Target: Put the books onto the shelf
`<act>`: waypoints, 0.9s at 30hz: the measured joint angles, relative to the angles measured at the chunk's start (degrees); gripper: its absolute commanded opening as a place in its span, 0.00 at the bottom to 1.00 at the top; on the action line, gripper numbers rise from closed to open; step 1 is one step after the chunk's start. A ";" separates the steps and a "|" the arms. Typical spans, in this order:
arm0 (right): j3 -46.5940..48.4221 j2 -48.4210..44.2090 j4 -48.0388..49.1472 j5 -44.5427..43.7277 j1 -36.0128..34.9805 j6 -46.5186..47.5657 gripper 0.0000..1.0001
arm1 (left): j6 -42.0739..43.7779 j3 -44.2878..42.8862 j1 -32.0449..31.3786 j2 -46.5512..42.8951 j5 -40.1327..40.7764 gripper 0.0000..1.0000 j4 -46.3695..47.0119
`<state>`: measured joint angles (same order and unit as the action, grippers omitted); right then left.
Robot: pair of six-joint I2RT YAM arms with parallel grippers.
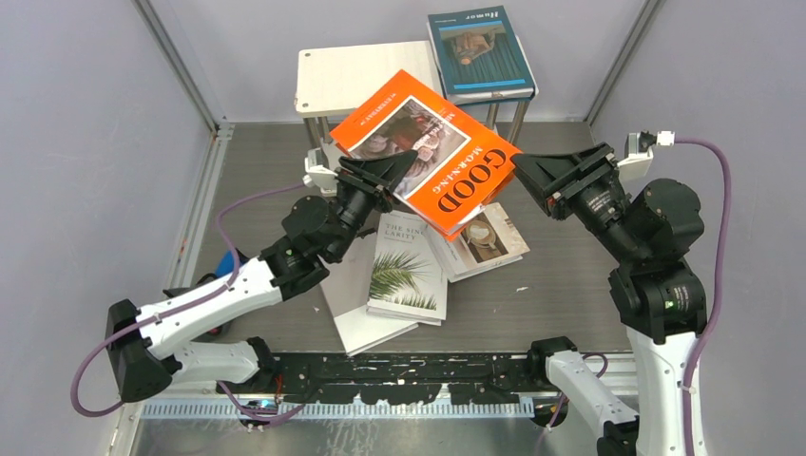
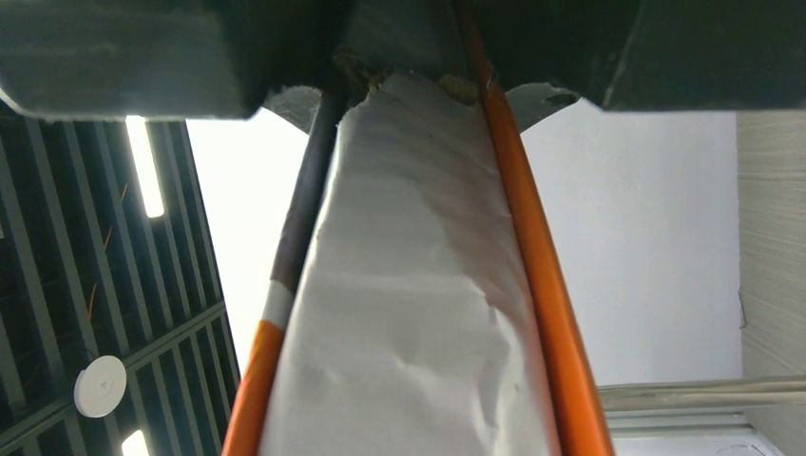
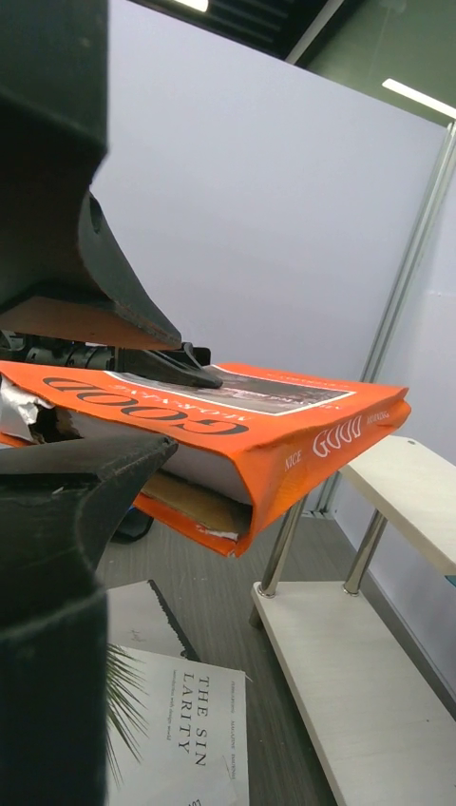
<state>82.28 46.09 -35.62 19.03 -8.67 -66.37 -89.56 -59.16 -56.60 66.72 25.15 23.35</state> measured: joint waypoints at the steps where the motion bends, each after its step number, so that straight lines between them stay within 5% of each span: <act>1: 0.00 0.11 0.00 0.02 0.00 0.00 0.44 | 0.00 -0.09 0.00 0.24 -0.15 0.31 -0.02; 15: -0.76 1.90 0.00 0.42 0.00 0.11 0.40 | -0.11 -2.47 0.07 3.02 -1.88 0.31 0.02; 27: -0.76 3.80 0.11 0.52 0.11 1.05 0.01 | -1.09 -6.25 2.21 6.54 -5.95 0.38 -0.98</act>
<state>81.52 49.89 -35.51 19.55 -8.56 -65.32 -90.65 -65.41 -54.39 73.25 19.20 22.37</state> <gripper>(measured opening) 0.074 0.325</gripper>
